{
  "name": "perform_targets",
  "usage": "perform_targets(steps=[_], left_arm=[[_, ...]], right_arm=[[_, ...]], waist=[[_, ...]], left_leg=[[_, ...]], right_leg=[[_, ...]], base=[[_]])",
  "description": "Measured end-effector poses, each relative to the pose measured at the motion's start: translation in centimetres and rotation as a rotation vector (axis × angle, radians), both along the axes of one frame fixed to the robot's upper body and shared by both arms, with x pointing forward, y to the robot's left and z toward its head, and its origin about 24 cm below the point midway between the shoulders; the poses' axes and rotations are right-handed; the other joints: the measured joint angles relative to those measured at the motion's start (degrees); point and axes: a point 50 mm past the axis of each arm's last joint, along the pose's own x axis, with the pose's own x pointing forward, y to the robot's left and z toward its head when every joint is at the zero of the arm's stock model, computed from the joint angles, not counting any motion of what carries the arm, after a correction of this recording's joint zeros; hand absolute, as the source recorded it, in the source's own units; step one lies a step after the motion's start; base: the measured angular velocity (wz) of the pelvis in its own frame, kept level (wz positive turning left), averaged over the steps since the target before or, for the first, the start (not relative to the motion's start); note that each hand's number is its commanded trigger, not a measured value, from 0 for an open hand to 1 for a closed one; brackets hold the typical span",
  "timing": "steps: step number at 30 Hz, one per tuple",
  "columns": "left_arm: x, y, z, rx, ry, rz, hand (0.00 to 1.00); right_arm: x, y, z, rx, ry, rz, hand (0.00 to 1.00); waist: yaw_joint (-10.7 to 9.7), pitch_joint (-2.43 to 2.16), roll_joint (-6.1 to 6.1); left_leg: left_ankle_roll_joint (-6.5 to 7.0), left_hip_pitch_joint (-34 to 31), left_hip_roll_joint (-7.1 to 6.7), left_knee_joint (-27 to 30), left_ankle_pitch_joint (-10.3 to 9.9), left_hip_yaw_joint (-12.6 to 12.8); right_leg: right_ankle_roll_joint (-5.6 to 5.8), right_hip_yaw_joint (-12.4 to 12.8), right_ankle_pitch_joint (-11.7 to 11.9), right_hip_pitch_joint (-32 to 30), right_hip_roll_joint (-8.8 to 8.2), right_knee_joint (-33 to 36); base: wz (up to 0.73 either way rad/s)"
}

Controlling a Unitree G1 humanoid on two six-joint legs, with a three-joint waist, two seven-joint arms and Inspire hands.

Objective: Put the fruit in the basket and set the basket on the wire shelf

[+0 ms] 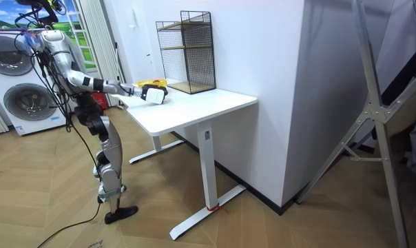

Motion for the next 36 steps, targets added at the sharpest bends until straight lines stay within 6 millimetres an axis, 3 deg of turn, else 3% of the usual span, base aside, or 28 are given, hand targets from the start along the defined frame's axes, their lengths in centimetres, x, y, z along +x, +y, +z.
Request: perform_targets(steps=[7,15,36], left_arm=[[-0.5,-0.4,-0.1,-0.005,0.020,0.009,0.00],[-0.2,-0.5,-0.1,-0.006,0.011,0.008,0.00],[-0.1,-0.5,-0.1,-0.011,0.001,0.011,0.00]], right_arm=[[0.2,0.5,0.1,0.081,-0.037,0.022,1.00],[0.9,1.1,1.6,0.086,-0.113,0.065,1.00],[1.5,1.5,2.7,0.087,-0.166,0.092,1.00]], waist=[[0.1,-0.08,0.40],[0.3,-0.24,0.85],[0.6,-0.09,0.31]], left_leg=[[0.01,-0.2,-0.02,0.0,0.0,0.1],[0.01,-0.2,-0.02,0.0,0.0,0.2],[0.01,-0.2,-0.02,-0.2,0.0,0.6]], right_leg=[[0.04,0.2,0.0,-0.2,0.03,-0.1],[0.05,0.7,0.0,-0.4,0.07,-0.1],[0.09,0.9,-0.1,-0.9,0.08,0.1]], base=[[0.00],[0.00],[0.00]])
